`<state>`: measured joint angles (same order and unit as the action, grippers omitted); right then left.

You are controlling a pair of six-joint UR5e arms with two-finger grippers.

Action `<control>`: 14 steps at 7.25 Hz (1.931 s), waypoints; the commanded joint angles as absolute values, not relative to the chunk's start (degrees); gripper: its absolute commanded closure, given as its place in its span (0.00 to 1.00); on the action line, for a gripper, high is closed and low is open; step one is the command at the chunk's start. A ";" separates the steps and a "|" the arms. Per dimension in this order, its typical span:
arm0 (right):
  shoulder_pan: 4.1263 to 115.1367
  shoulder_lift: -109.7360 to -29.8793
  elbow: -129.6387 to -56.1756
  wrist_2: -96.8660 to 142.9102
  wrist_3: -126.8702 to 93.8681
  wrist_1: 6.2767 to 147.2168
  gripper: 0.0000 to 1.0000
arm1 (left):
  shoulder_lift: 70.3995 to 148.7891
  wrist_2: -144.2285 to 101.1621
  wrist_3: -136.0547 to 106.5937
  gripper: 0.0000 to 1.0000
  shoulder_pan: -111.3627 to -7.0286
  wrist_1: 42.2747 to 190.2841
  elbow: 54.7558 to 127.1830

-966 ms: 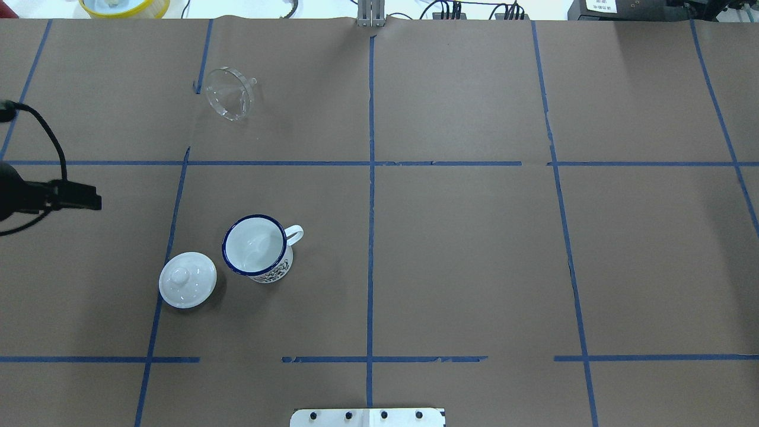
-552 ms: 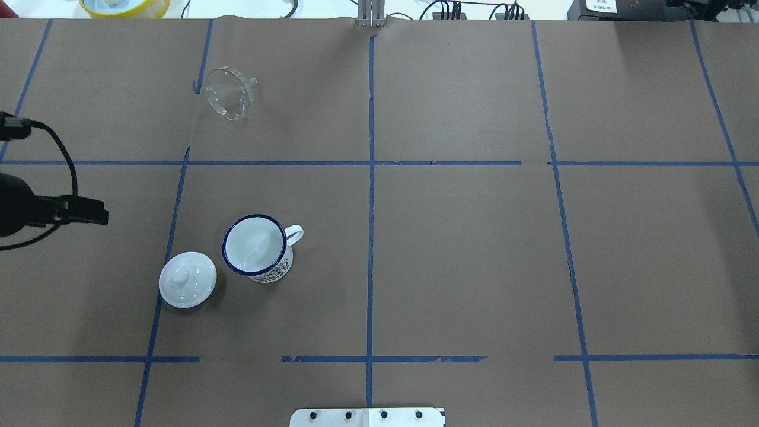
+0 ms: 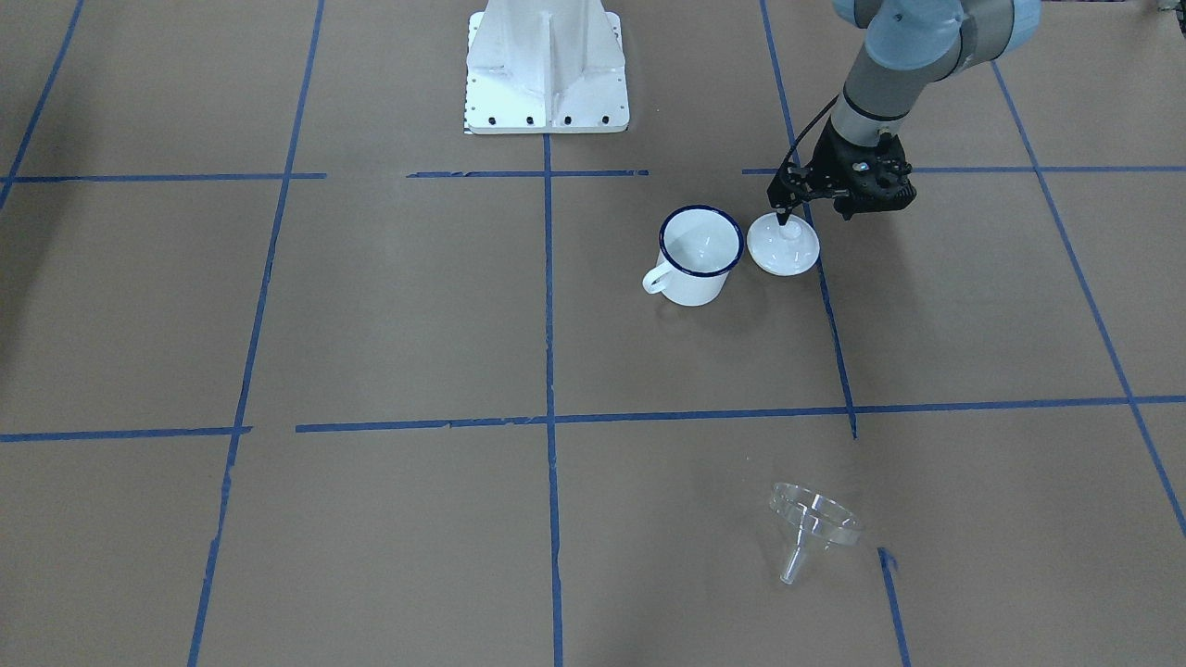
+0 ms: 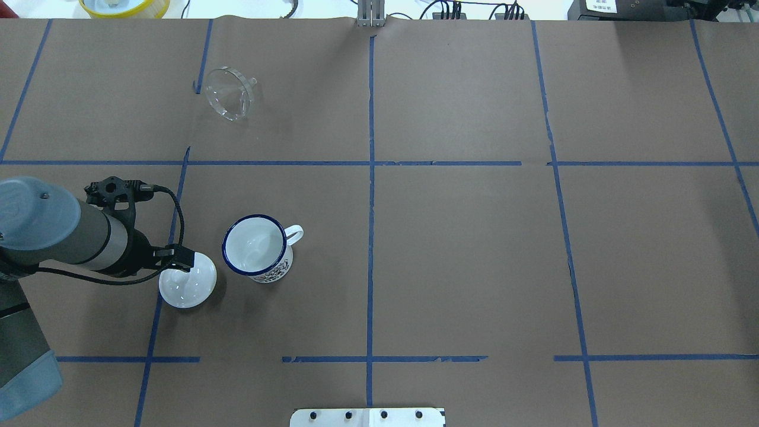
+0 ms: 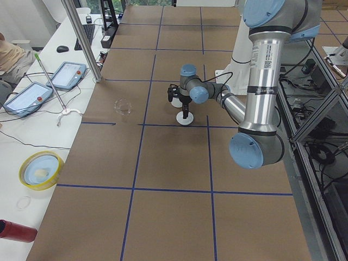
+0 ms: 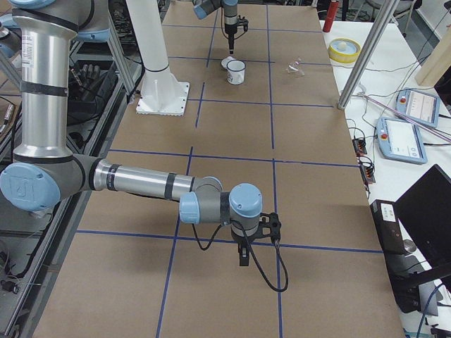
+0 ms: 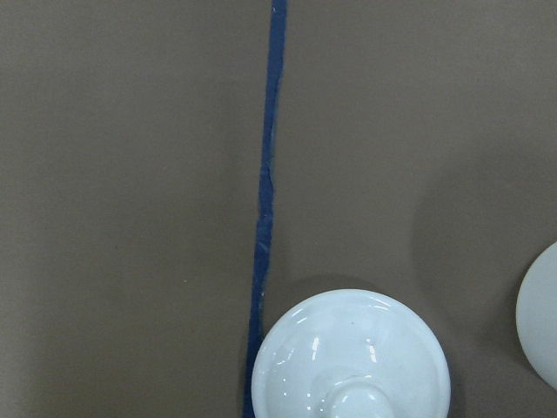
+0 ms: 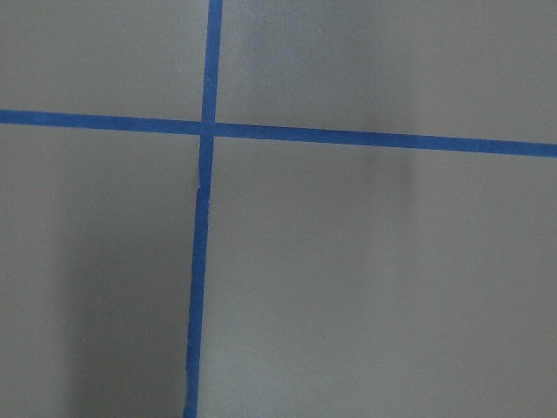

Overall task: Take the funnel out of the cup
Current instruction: 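Lower the left gripper onto the white lid and grasp its knob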

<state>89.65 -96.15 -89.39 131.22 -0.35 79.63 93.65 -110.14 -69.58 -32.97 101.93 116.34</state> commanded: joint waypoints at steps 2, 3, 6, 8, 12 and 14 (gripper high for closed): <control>89.65 -96.15 -89.38 131.22 -0.35 79.63 0.00 | 94.39 -109.69 -70.22 0.01 -31.73 104.49 113.47; 89.65 -96.15 -89.38 131.22 -0.35 79.63 0.00 | 94.39 -109.69 -70.31 0.03 -31.73 105.63 113.29; 89.65 -96.15 -89.38 131.22 -0.35 79.63 0.00 | 95.70 -109.69 -70.40 0.10 -31.55 105.73 112.51; 89.65 -96.15 -89.38 131.22 -0.35 79.63 0.00 | 96.85 -109.69 -71.19 0.21 -31.46 105.73 111.45; 89.65 -96.15 -89.38 131.22 -0.35 79.63 0.00 | 96.33 -109.25 -71.19 0.21 -31.38 105.56 111.62; 89.65 -96.15 -89.38 131.22 -0.35 79.63 0.00 | 96.24 -109.16 -71.28 0.21 -30.68 105.12 111.53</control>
